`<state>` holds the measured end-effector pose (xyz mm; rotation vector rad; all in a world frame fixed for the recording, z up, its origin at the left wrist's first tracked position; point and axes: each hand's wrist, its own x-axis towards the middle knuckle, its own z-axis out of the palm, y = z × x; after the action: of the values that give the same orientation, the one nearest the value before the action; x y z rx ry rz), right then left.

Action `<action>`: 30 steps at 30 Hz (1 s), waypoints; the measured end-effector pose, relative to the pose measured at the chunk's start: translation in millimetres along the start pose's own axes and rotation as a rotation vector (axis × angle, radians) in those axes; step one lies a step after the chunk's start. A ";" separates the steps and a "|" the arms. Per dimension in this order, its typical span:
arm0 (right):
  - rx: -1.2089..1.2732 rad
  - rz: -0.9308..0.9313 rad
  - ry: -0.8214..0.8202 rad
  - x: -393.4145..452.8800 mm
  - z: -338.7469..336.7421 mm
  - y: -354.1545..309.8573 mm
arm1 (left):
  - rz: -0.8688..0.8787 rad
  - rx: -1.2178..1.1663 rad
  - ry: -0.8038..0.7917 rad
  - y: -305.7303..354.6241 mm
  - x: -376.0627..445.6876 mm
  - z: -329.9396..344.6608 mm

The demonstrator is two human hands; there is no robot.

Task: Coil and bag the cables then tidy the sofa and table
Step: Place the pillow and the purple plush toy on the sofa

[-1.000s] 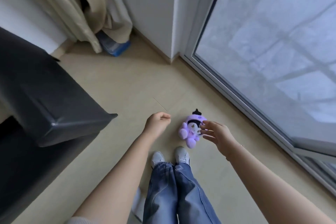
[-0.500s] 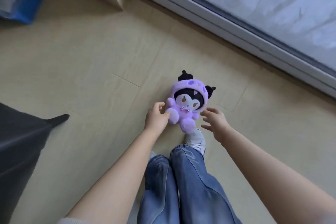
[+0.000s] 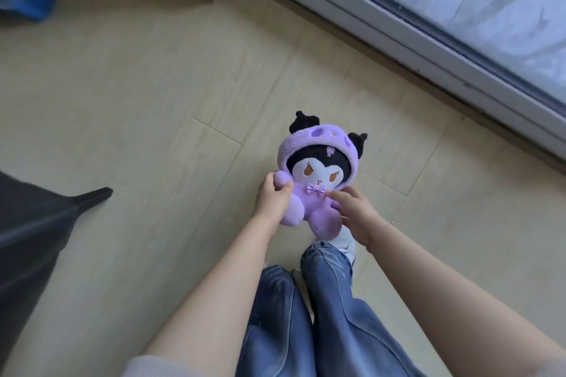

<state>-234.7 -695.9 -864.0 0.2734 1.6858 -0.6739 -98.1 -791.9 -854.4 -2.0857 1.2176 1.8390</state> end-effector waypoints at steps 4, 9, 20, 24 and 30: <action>-0.084 -0.114 -0.045 -90.7 29.8 -41.8 | 0.015 -0.118 0.083 36.1 -79.5 -60.9; -0.156 -0.250 -0.120 -213.5 76.1 -111.6 | 0.056 -0.361 0.245 94.0 -181.3 -151.6; -0.354 -0.570 -0.420 -477.5 223.4 -243.4 | 0.294 -0.865 0.539 173.8 -388.1 -368.5; -0.422 -0.625 -0.546 -536.0 301.6 -233.9 | 0.365 -0.926 0.595 145.5 -431.0 -452.4; -0.544 -0.633 -0.592 -572.6 423.6 -169.0 | 0.361 -0.926 0.679 60.0 -450.6 -568.7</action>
<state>156.4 -968.4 -308.6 -0.8053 1.2929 -0.6327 336.8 -930.4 -287.2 -3.3943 0.9512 2.2013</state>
